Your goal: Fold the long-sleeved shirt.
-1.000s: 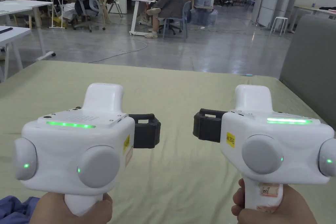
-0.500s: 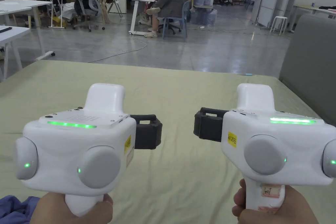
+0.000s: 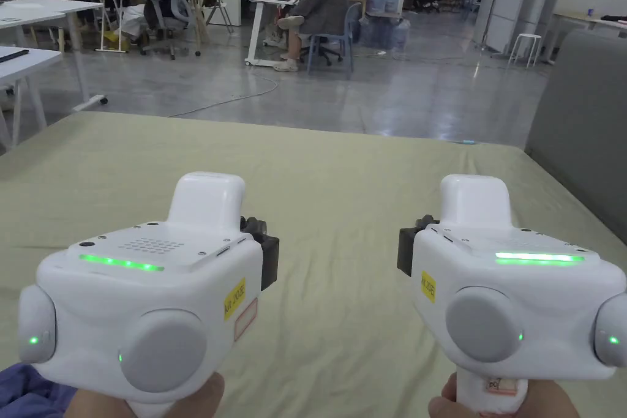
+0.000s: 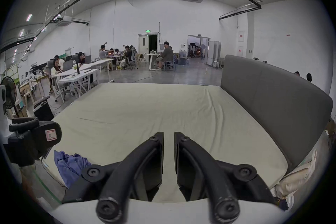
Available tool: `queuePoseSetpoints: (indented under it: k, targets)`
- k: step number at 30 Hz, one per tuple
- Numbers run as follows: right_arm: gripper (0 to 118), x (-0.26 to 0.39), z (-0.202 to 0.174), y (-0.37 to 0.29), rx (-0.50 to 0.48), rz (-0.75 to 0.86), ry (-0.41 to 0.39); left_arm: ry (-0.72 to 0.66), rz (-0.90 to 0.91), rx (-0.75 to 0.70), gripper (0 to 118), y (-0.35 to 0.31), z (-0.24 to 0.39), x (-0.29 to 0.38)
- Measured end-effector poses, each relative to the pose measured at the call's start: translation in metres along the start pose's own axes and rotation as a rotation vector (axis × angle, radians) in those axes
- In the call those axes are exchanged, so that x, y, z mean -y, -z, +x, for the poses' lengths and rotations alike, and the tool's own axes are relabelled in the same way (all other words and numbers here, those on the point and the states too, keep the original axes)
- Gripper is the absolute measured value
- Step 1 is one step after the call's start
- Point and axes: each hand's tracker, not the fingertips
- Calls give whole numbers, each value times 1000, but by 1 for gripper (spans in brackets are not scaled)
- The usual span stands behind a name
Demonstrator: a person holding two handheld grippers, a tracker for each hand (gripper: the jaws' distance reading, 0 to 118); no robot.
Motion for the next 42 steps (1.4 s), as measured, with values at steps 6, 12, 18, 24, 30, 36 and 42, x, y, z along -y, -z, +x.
queuePoseSetpoints:
  k: [6,12,18,24,30,36,42]
  targets:
    - [9,-11,-98,8,-284,-15,-72,-17,-8,-188,0,-40,-68,6]
    - [9,-5,-198,-24,-805,-1,-103,-124,-87,-494,0,-100,-173,34]
    - [9,16,-200,-4,-756,-54,-192,-227,-223,-412,0,-66,-225,75]
    - [9,35,-149,27,-631,-147,-191,-281,-358,-358,117,1,-260,136]
    - [9,47,-116,42,-550,-188,-175,-300,-513,-425,117,53,-287,189]
    - [9,53,-96,46,-535,-224,-173,-694,-692,-167,43,97,-318,237]
    - [9,34,-50,30,-511,-151,-52,-450,-457,-115,10,86,-252,81]
